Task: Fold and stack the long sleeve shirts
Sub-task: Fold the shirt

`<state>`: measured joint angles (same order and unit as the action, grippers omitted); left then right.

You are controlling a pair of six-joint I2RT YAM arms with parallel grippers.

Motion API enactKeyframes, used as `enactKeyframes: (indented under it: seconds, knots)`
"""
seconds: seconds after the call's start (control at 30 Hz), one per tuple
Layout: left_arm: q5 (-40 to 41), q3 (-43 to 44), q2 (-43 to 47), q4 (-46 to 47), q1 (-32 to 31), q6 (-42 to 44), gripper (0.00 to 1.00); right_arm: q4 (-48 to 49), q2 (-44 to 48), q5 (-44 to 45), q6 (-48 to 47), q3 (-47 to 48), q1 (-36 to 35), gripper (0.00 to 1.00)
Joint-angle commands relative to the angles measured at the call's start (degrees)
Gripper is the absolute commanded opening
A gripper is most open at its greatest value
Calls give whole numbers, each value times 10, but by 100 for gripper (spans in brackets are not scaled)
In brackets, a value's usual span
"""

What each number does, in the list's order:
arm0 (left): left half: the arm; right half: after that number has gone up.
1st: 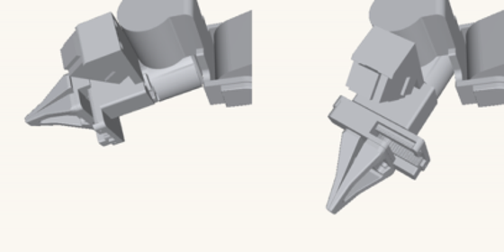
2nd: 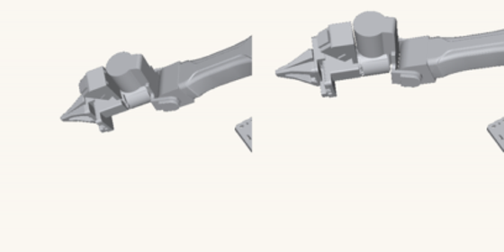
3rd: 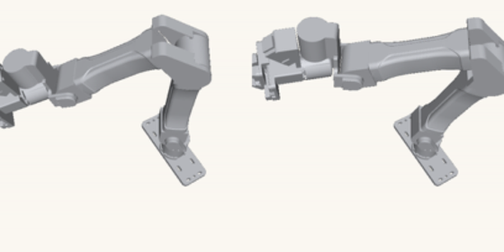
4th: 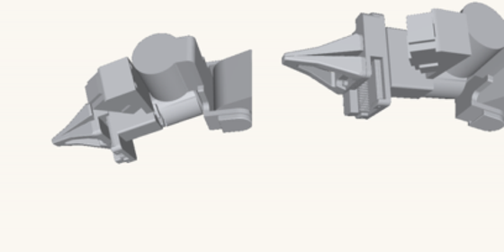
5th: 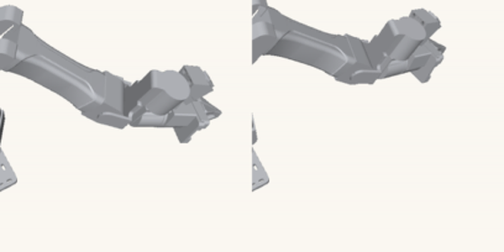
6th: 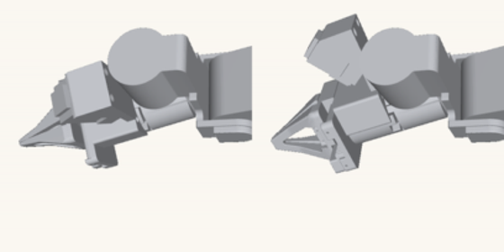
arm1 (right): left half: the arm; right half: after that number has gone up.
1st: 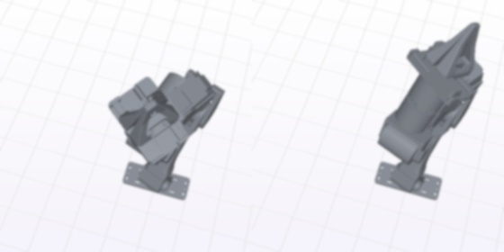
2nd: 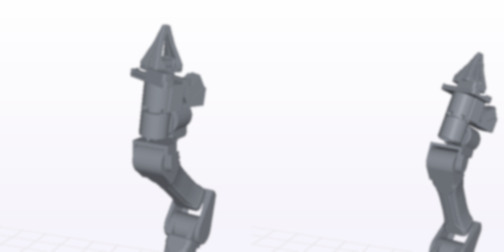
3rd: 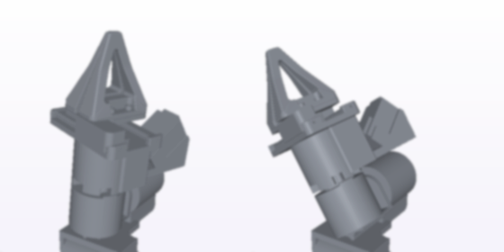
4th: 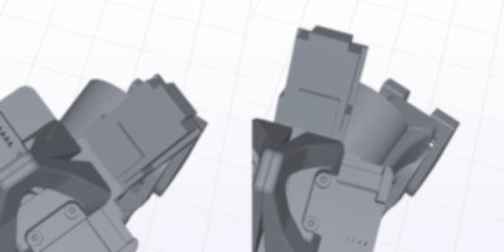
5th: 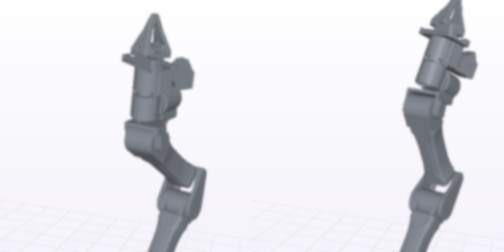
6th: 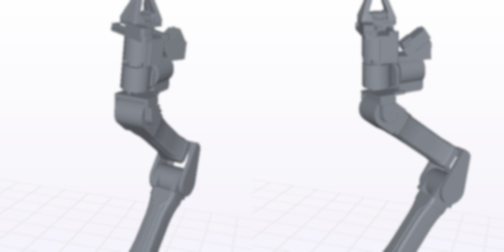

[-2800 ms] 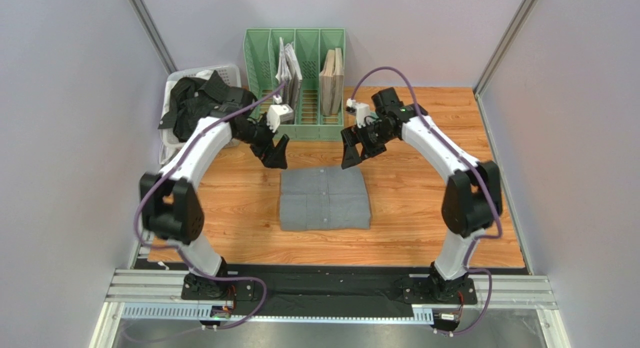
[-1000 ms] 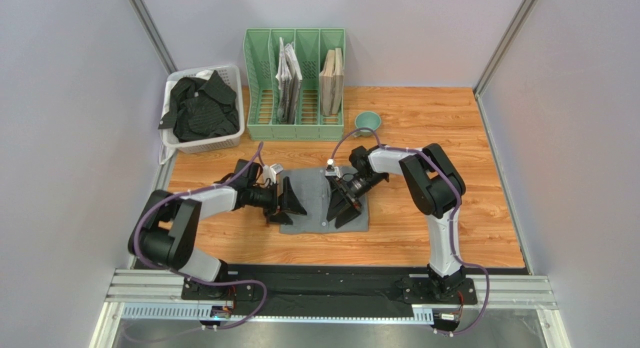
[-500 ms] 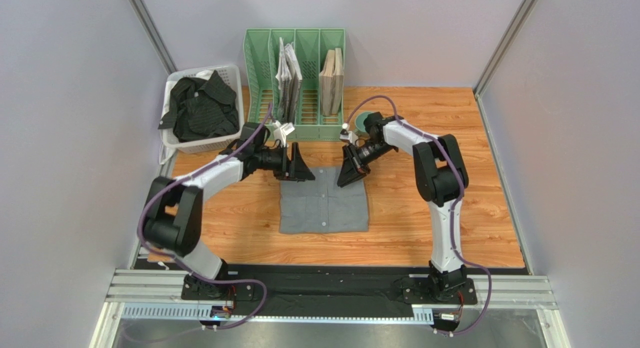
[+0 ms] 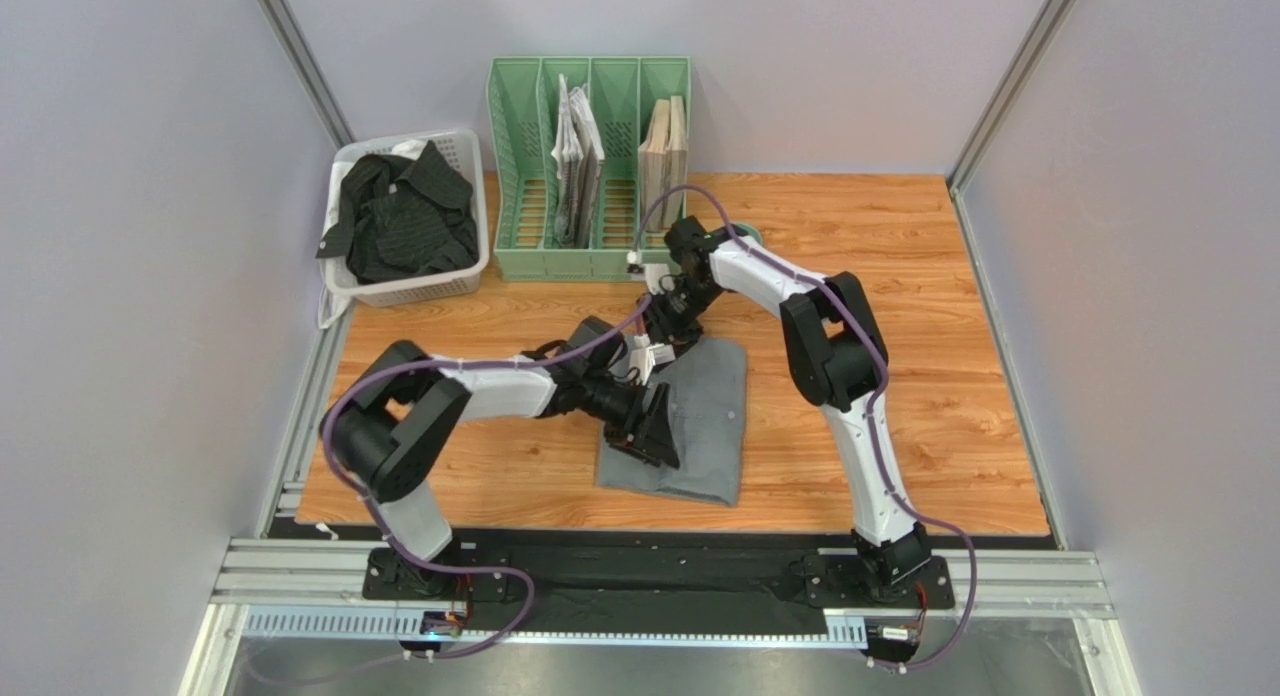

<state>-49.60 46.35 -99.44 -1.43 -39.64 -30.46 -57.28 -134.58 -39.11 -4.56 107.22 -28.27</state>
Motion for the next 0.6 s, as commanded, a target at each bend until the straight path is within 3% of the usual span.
enactKeyframes:
  seconds: [0.0, 0.13, 0.2, 0.3, 0.43, 0.57]
  knots:
    - [-35, -41, 184, 9, 77, -31, 76, 6, 54, 38, -68, -32, -22, 27]
    - [-3, -78, 339, -109, 157, 20, 98, 18, 154, -16, -92, -90, -21, 37]
    - [26, -85, 368, -134, 184, 28, 99, 23, 186, -30, -88, -106, -21, 41]
    - [54, -103, 327, -161, 209, 7, 99, 22, 224, -23, -75, -140, -27, 41]
    - [55, -131, 276, -84, 223, -23, 86, 7, 244, 6, -78, -198, -33, 41]
    - [38, -139, 203, -36, 223, -30, 79, 34, 256, 33, -74, -277, -32, 40]
